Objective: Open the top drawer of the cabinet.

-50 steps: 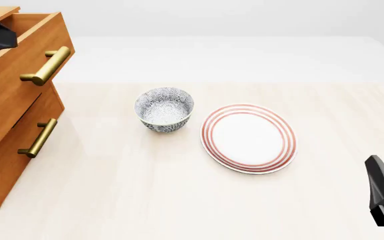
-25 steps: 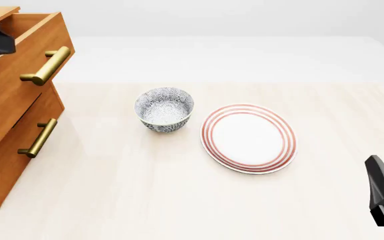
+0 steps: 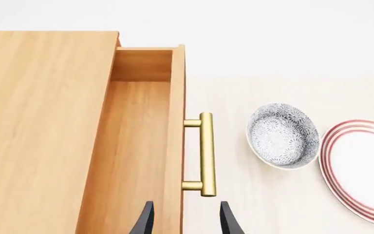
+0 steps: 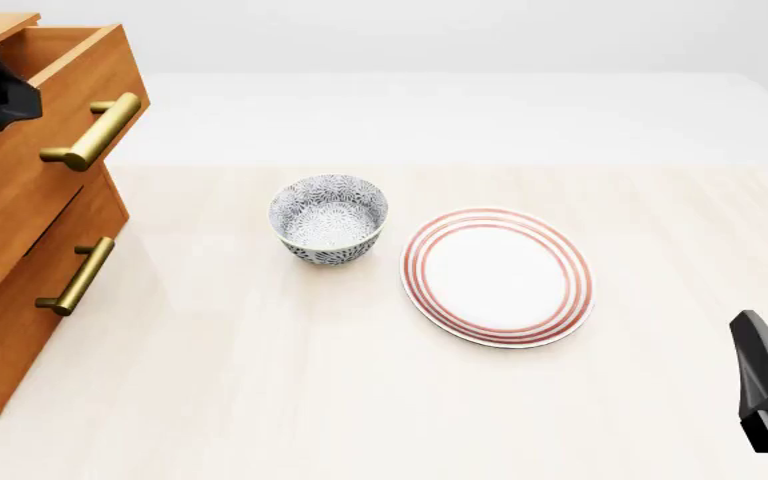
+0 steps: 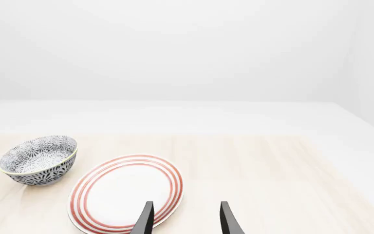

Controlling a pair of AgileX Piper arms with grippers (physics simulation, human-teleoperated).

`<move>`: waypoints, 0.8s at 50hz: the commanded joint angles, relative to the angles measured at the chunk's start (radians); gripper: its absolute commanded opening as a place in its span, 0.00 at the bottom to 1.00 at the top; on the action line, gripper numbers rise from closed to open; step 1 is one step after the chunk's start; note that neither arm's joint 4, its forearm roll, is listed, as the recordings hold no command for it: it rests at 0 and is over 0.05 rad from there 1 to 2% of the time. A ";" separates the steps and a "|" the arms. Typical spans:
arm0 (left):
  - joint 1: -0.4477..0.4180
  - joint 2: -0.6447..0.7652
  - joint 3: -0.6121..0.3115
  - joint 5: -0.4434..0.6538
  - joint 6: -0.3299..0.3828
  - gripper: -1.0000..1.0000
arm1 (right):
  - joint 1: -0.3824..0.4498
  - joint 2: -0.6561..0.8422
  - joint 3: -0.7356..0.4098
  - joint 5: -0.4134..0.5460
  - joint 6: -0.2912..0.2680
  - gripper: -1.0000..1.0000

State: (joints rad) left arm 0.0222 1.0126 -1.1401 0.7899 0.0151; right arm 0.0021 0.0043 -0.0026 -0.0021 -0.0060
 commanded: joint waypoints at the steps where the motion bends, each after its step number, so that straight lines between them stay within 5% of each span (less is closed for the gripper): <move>1: -0.008 0.019 0.019 -0.027 -0.004 1.00 | 0.000 0.000 0.000 0.000 0.000 1.00; 40: -0.007 0.060 0.070 -0.094 -0.007 1.00 | 0.000 0.000 0.000 0.000 0.000 1.00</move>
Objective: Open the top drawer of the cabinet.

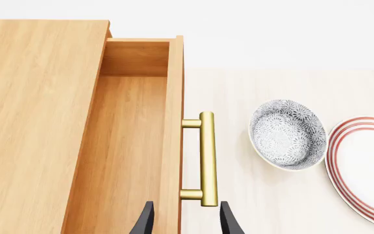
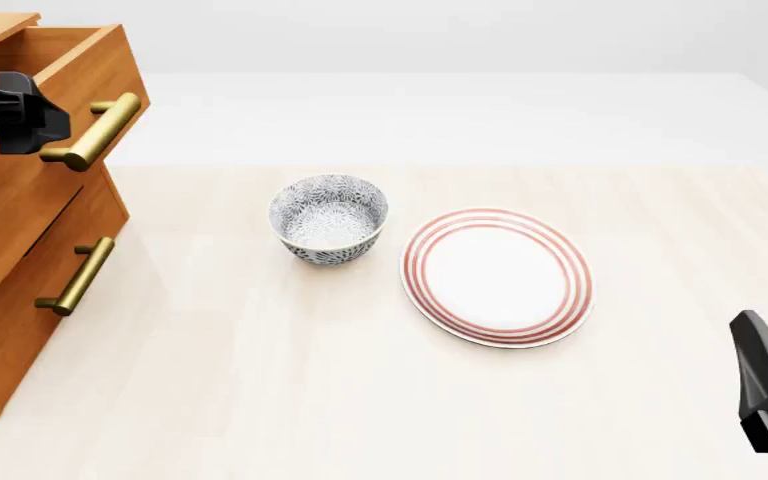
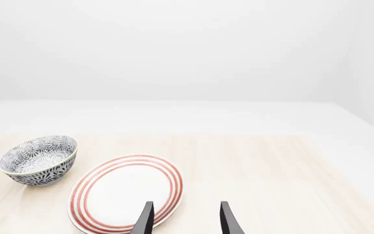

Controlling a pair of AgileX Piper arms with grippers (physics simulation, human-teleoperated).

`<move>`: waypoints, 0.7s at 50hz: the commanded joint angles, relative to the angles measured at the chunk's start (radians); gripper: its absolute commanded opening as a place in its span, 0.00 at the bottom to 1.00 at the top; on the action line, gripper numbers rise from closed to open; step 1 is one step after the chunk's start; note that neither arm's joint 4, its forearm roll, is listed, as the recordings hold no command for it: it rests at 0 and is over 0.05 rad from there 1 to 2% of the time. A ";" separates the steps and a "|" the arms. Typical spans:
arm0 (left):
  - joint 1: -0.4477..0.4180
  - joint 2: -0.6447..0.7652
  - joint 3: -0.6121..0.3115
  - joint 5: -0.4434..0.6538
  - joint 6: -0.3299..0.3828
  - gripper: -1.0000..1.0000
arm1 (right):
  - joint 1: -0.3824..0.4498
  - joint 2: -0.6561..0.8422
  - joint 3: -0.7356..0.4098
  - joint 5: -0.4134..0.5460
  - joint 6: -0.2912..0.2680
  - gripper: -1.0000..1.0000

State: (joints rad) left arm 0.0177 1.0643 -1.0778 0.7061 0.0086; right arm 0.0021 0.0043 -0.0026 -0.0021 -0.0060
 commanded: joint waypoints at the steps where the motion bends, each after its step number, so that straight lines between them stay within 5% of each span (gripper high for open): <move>1: 0.000 0.011 0.005 -0.010 0.003 1.00 | 0.000 0.000 0.000 0.000 0.000 1.00; 35: -0.071 0.039 0.015 -0.025 -0.006 1.00 | 0.000 0.000 0.000 0.000 0.000 1.00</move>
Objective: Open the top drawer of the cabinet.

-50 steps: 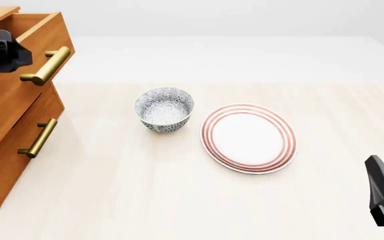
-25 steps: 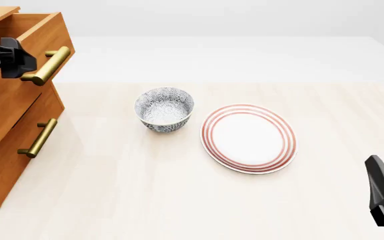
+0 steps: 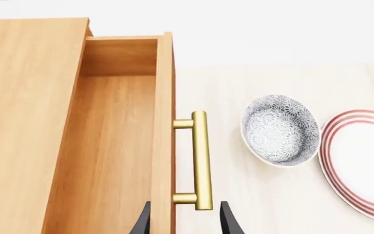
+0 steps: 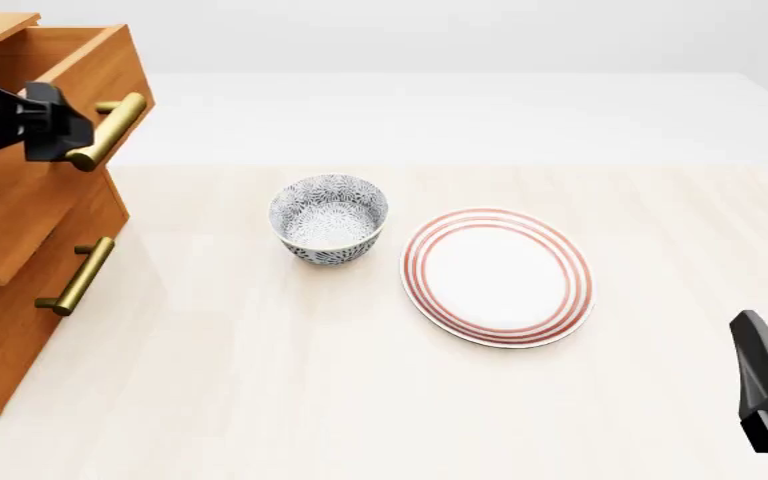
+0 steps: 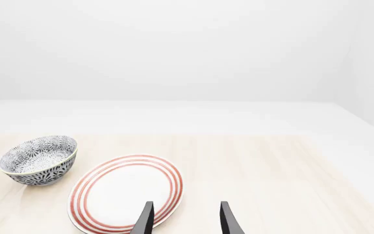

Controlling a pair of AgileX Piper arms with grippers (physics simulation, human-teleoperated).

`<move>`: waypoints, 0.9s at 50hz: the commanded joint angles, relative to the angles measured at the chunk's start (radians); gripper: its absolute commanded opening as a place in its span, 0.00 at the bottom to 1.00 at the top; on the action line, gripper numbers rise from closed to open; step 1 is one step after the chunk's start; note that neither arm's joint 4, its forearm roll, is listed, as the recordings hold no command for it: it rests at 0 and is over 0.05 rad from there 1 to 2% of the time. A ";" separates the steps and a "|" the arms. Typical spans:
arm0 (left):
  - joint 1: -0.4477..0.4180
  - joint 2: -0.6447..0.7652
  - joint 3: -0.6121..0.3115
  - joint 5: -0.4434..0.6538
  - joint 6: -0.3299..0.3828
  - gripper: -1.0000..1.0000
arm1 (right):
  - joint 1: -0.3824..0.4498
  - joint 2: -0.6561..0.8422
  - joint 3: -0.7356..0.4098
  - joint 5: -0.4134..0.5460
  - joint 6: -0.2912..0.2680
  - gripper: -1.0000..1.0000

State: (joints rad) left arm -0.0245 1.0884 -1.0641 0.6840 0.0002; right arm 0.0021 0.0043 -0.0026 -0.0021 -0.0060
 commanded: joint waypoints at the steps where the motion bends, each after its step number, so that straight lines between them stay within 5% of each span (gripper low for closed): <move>1: -0.031 0.017 0.002 -0.003 0.001 1.00 | 0.000 0.000 0.000 0.000 0.000 1.00; 45: -0.169 0.046 -0.028 0.031 0.011 1.00 | 0.000 0.000 0.000 0.000 0.000 1.00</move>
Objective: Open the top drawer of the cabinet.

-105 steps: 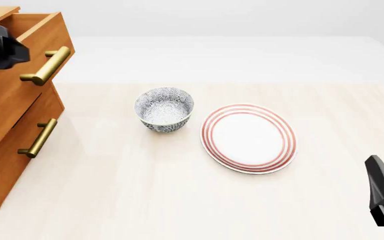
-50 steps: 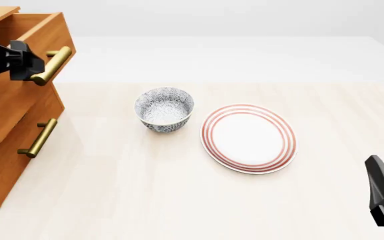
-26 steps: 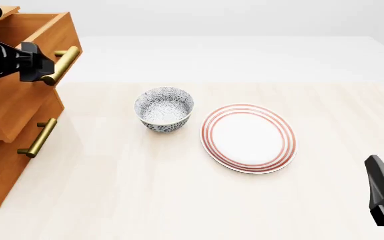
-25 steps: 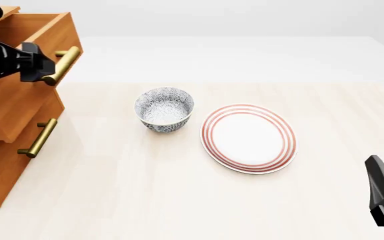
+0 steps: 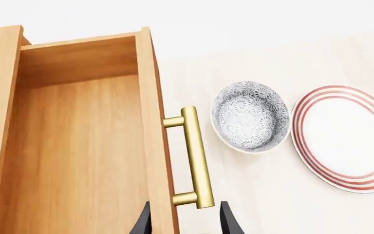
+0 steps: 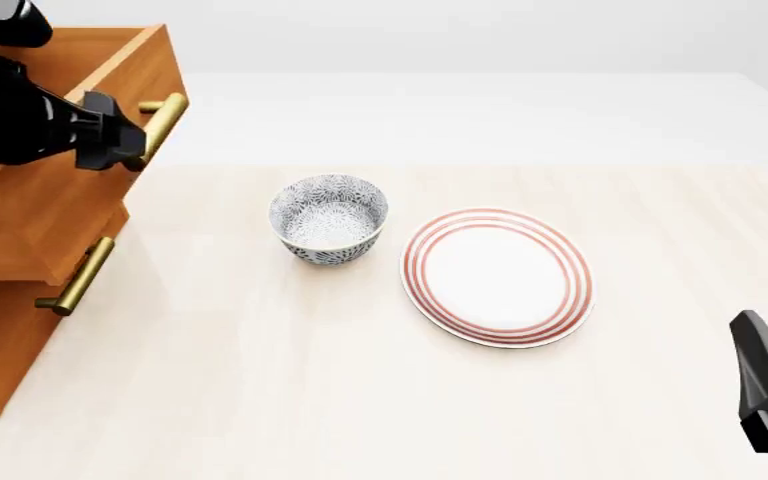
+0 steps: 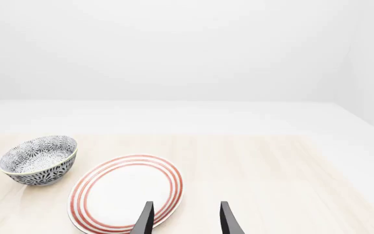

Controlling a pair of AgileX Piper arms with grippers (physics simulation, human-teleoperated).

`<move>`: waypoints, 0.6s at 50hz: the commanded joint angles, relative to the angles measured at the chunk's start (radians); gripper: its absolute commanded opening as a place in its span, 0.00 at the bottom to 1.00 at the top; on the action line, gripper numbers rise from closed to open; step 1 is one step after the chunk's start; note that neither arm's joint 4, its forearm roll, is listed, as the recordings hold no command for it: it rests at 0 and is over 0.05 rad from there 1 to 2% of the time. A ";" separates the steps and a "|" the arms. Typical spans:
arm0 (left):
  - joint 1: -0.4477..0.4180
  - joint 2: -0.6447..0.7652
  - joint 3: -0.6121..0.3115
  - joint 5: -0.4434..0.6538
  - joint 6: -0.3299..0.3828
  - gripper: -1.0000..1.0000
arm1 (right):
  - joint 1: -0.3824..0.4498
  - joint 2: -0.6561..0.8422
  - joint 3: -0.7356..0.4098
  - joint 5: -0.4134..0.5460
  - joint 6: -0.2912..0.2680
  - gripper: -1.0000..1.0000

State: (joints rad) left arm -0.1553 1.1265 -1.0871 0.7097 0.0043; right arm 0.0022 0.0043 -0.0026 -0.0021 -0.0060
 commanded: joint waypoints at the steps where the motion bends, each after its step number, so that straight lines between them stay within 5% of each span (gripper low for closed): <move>1: -0.041 0.008 -0.003 0.006 0.009 1.00 | 0.000 0.000 0.000 0.000 0.000 1.00; 30: -0.155 0.030 -0.028 0.010 -0.016 1.00 | 0.000 0.000 0.000 0.000 0.000 1.00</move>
State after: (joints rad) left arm -0.2671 1.1396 -1.1057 0.7226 -0.0048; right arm 0.0021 0.0043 -0.0026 -0.0021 -0.0060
